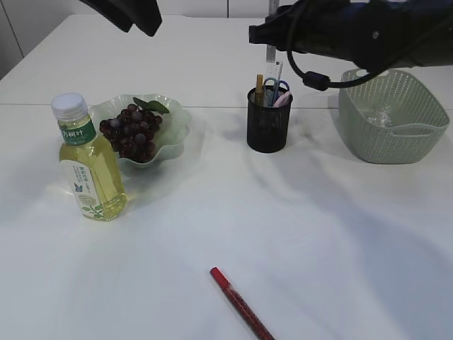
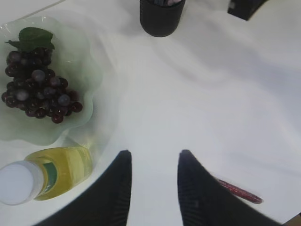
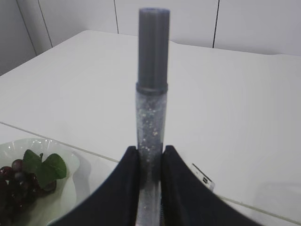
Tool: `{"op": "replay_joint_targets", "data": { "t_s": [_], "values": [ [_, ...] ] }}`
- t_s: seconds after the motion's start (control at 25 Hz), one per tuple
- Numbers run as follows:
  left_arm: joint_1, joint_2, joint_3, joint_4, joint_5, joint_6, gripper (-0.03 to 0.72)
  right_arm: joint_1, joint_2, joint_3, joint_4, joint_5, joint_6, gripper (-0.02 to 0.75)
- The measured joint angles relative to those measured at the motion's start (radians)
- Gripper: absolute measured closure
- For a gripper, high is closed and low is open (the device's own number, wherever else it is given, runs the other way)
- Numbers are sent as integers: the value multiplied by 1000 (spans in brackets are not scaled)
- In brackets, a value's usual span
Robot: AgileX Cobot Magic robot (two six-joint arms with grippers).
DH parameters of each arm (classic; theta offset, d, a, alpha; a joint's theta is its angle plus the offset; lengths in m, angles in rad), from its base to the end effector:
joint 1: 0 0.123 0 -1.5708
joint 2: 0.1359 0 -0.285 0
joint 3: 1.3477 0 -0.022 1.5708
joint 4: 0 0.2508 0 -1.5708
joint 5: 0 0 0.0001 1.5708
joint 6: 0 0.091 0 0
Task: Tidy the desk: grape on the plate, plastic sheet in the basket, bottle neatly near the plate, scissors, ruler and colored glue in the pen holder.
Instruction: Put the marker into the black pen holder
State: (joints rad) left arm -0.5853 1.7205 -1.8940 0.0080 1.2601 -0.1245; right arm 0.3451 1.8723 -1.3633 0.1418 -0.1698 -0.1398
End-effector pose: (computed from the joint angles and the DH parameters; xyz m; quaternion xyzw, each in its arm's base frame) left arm 0.3055 -0.2017 0.4058 0.2192 0.9341 -0.0942 0.2656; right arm 0.4210 0.1490 0.2756 -0.1286 0.7803 0.0958 0.6045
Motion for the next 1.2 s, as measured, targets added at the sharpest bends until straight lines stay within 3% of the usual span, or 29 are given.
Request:
{"op": "replay_joint_targets", "data": {
  "t_s": [0.36, 1.2],
  "values": [
    [0, 0, 0, 12, 0, 0, 447, 0, 204, -190, 0, 0, -37, 605],
    [0, 0, 0, 40, 0, 0, 447, -31, 258, -206, 0, 56, -82, 605]
  ]
}}
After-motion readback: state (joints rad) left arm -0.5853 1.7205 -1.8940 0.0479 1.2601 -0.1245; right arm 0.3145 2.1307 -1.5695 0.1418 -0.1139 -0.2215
